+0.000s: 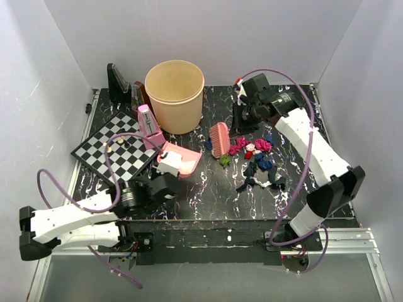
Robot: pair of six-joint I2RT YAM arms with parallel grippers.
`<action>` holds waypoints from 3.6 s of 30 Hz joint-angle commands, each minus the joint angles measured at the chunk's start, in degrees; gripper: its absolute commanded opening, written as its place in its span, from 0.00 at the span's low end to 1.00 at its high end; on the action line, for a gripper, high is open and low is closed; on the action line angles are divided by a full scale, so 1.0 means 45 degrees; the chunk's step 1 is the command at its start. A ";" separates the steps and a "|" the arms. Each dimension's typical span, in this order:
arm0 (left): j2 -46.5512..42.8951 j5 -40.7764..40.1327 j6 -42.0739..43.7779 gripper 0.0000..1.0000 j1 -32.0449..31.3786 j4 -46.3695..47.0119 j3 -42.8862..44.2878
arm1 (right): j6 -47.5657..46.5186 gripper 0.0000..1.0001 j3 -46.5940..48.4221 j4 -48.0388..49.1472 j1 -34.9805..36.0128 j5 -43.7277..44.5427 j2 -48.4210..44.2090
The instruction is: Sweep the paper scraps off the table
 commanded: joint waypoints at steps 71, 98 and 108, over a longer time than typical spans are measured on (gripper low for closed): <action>-0.0696 -0.1514 0.1240 0.00 0.0090 0.0256 -0.0110 | 0.8073 0.01 -0.9684 -0.2171 -0.0909 0.0868 -0.8191; 0.0123 -0.0227 0.1826 0.00 0.0071 0.0920 -0.0091 | 0.6909 0.01 -0.6017 0.3361 -0.1591 -0.0110 -0.3444; 0.1648 0.2450 0.0520 0.00 -0.0104 0.2146 -0.0011 | 0.1932 0.01 -0.4163 0.0861 -0.2529 0.2946 -0.4893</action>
